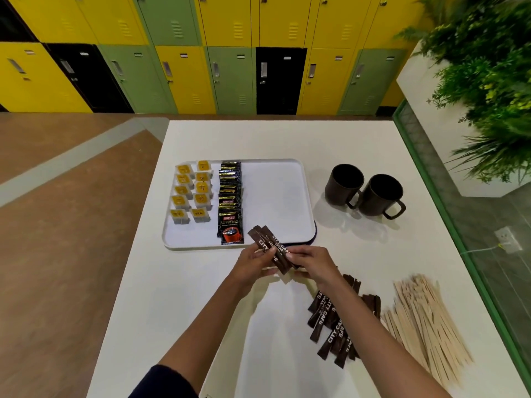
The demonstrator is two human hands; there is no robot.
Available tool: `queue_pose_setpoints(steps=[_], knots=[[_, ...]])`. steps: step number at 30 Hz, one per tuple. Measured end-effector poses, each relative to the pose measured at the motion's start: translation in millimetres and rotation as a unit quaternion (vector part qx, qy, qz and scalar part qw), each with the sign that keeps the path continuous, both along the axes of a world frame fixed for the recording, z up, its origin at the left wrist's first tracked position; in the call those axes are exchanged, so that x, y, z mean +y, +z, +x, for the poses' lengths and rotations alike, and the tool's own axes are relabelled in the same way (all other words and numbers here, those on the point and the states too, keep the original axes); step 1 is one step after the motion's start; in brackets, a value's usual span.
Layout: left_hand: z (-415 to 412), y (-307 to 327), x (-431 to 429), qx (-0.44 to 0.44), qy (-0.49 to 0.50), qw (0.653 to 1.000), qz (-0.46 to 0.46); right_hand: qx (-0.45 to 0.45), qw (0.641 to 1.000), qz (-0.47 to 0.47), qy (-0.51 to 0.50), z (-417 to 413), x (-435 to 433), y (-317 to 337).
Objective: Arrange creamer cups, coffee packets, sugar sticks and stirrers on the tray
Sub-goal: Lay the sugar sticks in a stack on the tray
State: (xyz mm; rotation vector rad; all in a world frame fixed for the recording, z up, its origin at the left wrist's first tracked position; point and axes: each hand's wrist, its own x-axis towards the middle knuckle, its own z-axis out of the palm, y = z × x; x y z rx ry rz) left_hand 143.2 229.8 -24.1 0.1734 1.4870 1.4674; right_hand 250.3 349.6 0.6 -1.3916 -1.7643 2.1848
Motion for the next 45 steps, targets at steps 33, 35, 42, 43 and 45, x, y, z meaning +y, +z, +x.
queue_pose_setpoints(steps=[33,35,42,43,45], knots=[[-24.3,13.6,31.2,-0.037,0.093,0.995,0.011,0.014,0.998,0.066,-0.01,-32.0,14.7,-5.9],[-25.3,12.7,31.3,-0.03,0.102,0.994,0.023,0.011,0.999,0.041,-0.005,-31.0,14.9,-8.7],[-25.3,11.8,35.7,-0.029,0.119,0.991,0.061,0.054,0.995,-0.011,-0.087,-36.1,14.9,-6.1],[-25.4,11.6,37.1,-0.031,0.124,0.989,0.068,0.064,0.992,-0.022,-0.103,-37.3,14.8,-5.3],[-25.5,10.9,39.5,-0.033,0.132,0.987,0.081,0.08,0.987,-0.042,-0.134,-40.3,14.4,-4.0]])
